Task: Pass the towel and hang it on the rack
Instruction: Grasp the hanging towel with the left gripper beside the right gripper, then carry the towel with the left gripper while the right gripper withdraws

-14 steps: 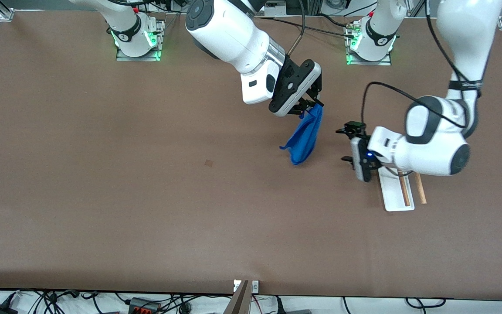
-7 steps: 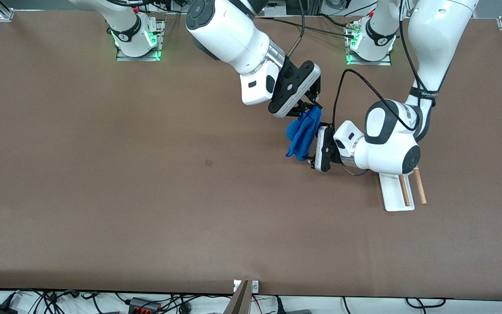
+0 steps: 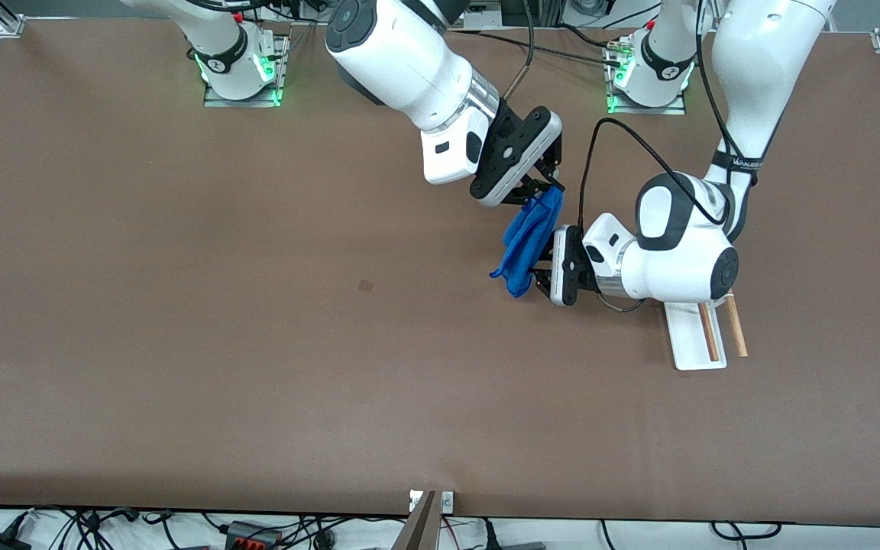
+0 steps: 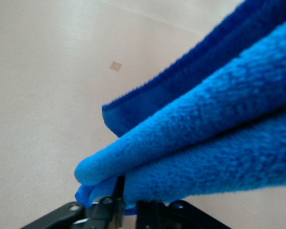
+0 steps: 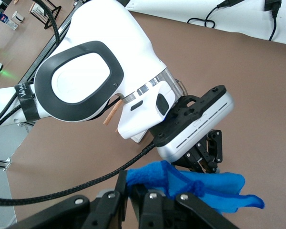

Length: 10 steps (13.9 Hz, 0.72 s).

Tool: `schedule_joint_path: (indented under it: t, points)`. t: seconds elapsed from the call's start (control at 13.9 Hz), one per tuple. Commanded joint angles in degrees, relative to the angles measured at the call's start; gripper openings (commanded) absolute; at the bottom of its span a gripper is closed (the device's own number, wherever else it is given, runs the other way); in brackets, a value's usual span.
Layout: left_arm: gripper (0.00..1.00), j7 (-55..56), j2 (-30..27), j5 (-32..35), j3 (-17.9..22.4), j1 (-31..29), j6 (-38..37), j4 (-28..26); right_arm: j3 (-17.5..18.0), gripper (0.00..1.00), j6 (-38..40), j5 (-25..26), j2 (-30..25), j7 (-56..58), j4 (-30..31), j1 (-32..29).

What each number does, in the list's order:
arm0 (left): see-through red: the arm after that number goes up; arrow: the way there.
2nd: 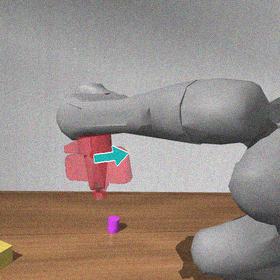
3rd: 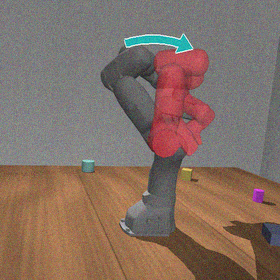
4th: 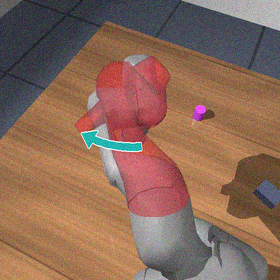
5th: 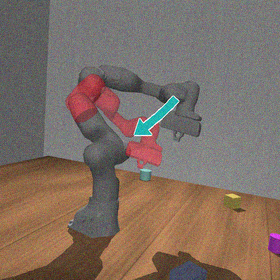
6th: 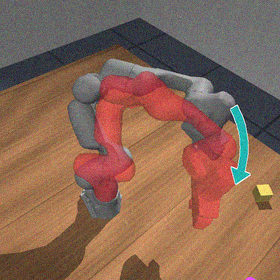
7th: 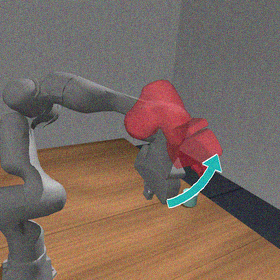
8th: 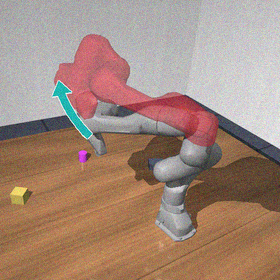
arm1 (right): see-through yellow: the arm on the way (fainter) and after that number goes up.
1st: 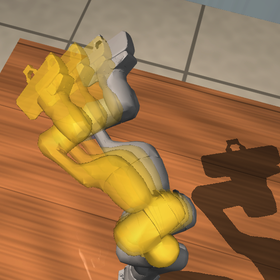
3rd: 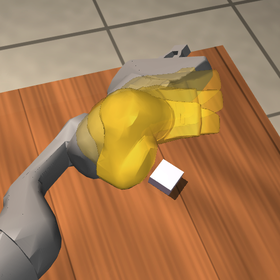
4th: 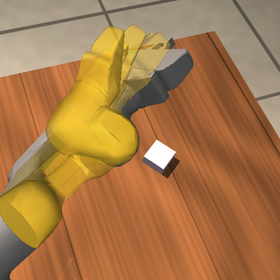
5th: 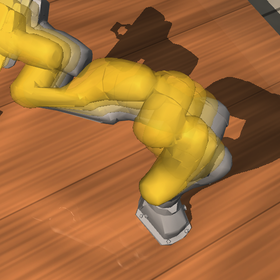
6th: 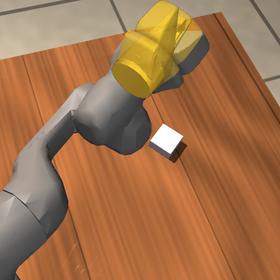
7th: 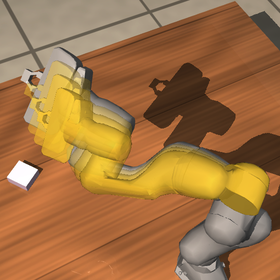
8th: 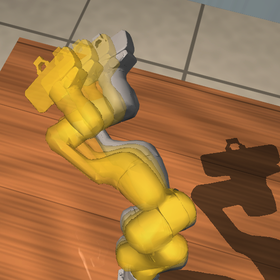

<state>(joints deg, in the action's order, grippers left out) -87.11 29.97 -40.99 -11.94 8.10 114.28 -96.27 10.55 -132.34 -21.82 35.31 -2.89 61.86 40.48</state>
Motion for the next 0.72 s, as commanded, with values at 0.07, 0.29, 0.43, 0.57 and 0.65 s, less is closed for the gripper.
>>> schedule_joint_path:
  t: [0.07,0.29,0.43,0.57,0.65]
  points:
    - [0.01,0.9,-0.7,-0.3,-0.1,0.0,0.6,-0.2,-0.2,0.00,-0.3,0.9,0.2,-1.2,-0.8,0.4]
    - [0.01,3.7,-0.7,2.1,-0.1,-0.1,0.7,0.0,-0.4,0.00,0.3,1.5,0.2,-0.5,-0.5,-0.3]
    - [0.01,4.5,-0.8,2.5,0.0,-0.2,1.6,-0.1,-0.6,0.99,0.7,3.1,0.0,-1.1,0.1,-0.9]
    - [0.01,5.1,-1.2,3.1,0.2,-0.3,1.7,-0.1,-0.9,1.00,3.6,3.7,-0.7,-1.2,0.1,-2.5]
    - [0.01,5.5,-1.5,3.2,0.2,-0.3,1.7,-0.2,-1.6,1.00,5.7,5.3,-1.1,-1.1,0.0,-3.0]
